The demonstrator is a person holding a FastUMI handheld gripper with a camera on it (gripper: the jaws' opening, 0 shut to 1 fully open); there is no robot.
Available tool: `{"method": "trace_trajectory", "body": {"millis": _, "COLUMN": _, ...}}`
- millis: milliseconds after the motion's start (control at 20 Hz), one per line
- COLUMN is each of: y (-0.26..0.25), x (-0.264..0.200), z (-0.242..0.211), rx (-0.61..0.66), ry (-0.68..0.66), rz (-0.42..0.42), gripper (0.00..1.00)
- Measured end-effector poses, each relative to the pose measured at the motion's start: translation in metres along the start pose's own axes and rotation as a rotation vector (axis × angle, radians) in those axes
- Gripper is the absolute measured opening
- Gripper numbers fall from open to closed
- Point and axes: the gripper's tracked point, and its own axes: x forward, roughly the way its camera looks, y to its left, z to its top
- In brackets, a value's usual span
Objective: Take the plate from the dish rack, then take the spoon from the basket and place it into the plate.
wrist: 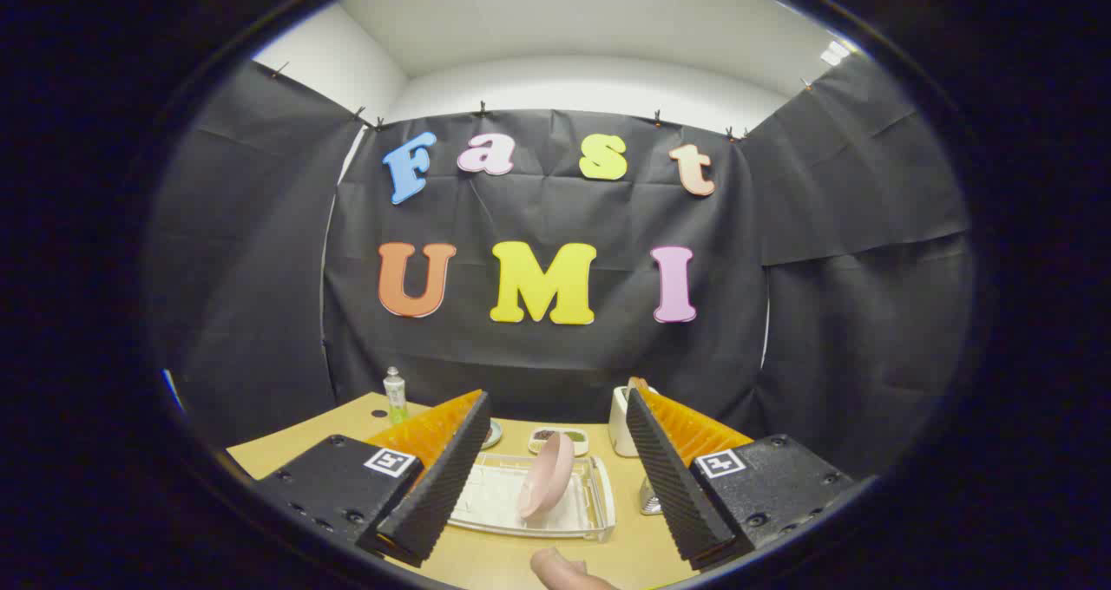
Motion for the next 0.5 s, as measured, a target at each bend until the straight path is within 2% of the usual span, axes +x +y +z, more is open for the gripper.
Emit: {"method": "trace_trajectory", "body": {"millis": 500, "y": -0.021, "x": 0.008, "z": 0.008, "rx": 0.001, "ry": -0.007, "rz": -0.011, "gripper": 1.0}}
